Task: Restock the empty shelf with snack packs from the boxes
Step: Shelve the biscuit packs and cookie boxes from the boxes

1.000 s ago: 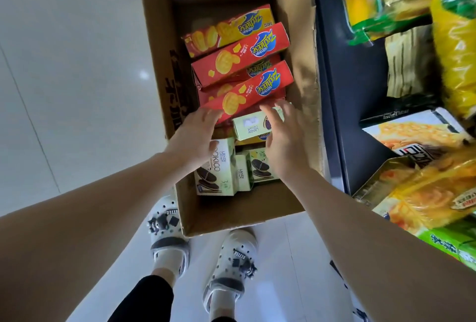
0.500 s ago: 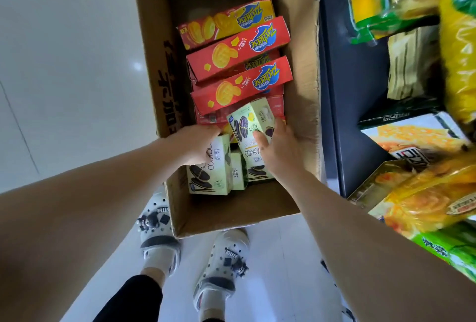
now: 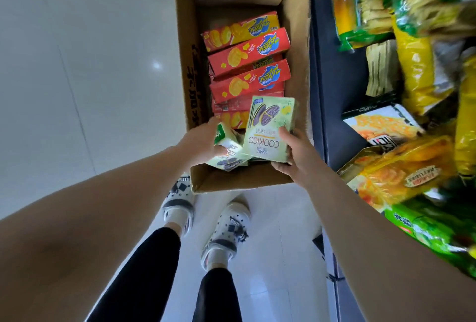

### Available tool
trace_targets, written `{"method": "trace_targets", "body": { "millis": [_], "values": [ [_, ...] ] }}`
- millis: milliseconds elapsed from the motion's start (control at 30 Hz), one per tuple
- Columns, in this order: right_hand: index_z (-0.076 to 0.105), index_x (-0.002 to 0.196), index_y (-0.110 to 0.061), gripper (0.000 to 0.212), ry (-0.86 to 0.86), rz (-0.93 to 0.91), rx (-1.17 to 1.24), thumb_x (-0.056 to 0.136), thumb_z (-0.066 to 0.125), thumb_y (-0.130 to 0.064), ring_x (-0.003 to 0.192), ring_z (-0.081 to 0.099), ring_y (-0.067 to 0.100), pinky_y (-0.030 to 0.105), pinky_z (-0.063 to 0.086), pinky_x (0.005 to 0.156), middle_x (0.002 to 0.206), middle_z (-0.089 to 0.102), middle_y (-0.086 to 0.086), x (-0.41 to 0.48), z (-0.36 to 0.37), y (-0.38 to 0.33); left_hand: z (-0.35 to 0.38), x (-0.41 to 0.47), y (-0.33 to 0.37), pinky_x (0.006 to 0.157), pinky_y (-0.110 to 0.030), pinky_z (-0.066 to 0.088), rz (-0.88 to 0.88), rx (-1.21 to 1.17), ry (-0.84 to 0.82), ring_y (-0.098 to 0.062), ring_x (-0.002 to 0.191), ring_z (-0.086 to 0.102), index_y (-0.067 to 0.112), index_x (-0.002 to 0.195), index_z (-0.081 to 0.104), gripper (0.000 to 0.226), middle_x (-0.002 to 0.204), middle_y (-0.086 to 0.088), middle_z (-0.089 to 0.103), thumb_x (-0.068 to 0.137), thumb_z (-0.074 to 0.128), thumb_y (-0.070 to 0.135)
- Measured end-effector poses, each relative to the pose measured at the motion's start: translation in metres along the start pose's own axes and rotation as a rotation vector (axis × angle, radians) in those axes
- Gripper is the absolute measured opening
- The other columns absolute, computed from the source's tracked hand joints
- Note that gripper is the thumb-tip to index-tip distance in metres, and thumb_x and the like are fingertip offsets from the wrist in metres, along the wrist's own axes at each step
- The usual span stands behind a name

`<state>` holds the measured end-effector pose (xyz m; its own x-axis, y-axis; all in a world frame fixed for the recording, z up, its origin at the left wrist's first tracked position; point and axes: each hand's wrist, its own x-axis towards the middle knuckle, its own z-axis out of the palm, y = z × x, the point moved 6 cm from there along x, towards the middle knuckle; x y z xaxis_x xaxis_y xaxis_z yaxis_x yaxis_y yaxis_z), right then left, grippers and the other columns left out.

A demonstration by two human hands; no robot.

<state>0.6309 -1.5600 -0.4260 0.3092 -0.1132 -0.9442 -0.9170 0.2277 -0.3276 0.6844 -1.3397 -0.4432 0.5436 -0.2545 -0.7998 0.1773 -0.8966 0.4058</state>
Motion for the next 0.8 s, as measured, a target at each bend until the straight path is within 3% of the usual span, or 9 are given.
{"method": "trace_targets", "body": {
  "millis": [167,267,400,467,567,667,800],
  "values": [
    [0.056,0.128,-0.034,0.035,-0.097,-0.035,0.184,0.094,0.063,-0.039,0.106,0.07,0.02,0.043,0.059,0.078,0.115,0.073,-0.003,-0.091,0.005,-0.029,-0.039,-0.083,0.01,0.061,-0.023,0.052,-0.189,-0.692,0.233,-0.01,0.078,0.059,0.01,0.128,0.037,0.054,0.107,-0.006,0.06,0.089,0.071,0.024],
    [0.056,0.128,-0.025,0.038,-0.097,-0.129,0.12,0.092,0.067,-0.024,0.109,0.069,0.02,0.039,0.059,0.076,0.118,0.072,-0.001,-0.15,0.008,-0.051,-0.063,-0.141,0.016,0.079,-0.045,0.058,-0.303,-0.987,0.336,-0.024,0.092,0.065,0.014,0.117,0.037,0.048,0.111,-0.011,0.06,0.088,0.073,0.025],
    [0.063,0.112,-0.016,0.026,-0.072,-0.227,0.059,0.09,0.065,-0.003,0.105,0.069,0.016,0.027,0.055,0.078,0.105,0.075,-0.002,-0.236,0.005,-0.072,-0.101,-0.223,0.039,0.062,-0.043,0.057,-0.37,-1.262,0.364,-0.025,0.086,0.066,0.021,0.115,0.036,0.046,0.108,-0.007,0.06,0.089,0.073,0.03],
    [0.062,0.107,-0.01,0.019,-0.038,-0.231,0.093,0.089,0.067,-0.004,0.108,0.067,0.021,0.026,0.055,0.082,0.106,0.074,0.006,-0.279,-0.002,-0.078,-0.12,-0.264,0.056,0.058,-0.041,0.056,-0.349,-1.318,0.369,-0.023,0.082,0.066,0.021,0.116,0.036,0.044,0.104,-0.006,0.062,0.09,0.071,0.028],
    [0.051,0.121,-0.014,0.035,-0.036,-0.25,0.087,0.09,0.068,-0.013,0.111,0.066,0.023,0.039,0.054,0.095,0.114,0.072,0.009,-0.342,-0.005,-0.083,-0.146,-0.318,0.077,0.059,-0.04,0.056,-0.271,-1.307,0.396,-0.02,0.08,0.066,0.02,0.118,0.036,0.046,0.103,-0.005,0.064,0.09,0.072,0.027],
    [0.047,0.126,-0.018,0.042,-0.011,-0.318,0.122,0.09,0.068,-0.013,0.107,0.067,0.026,0.048,0.056,0.092,0.113,0.071,0.008,-0.396,-0.009,-0.087,-0.166,-0.368,0.092,0.062,-0.041,0.056,-0.224,-1.284,0.426,-0.018,0.081,0.065,0.018,0.125,0.038,0.051,0.105,-0.005,0.064,0.089,0.073,0.028],
    [0.047,0.125,-0.019,0.045,0.046,-0.418,0.217,0.086,0.069,-0.011,0.103,0.07,0.029,0.05,0.058,0.087,0.114,0.071,0.01,-0.464,-0.02,-0.088,-0.183,-0.426,0.112,0.062,-0.033,0.052,-0.142,-1.29,0.407,-0.015,0.08,0.066,0.018,0.12,0.04,0.05,0.097,-0.003,0.067,0.086,0.075,0.03]
  ]
}}
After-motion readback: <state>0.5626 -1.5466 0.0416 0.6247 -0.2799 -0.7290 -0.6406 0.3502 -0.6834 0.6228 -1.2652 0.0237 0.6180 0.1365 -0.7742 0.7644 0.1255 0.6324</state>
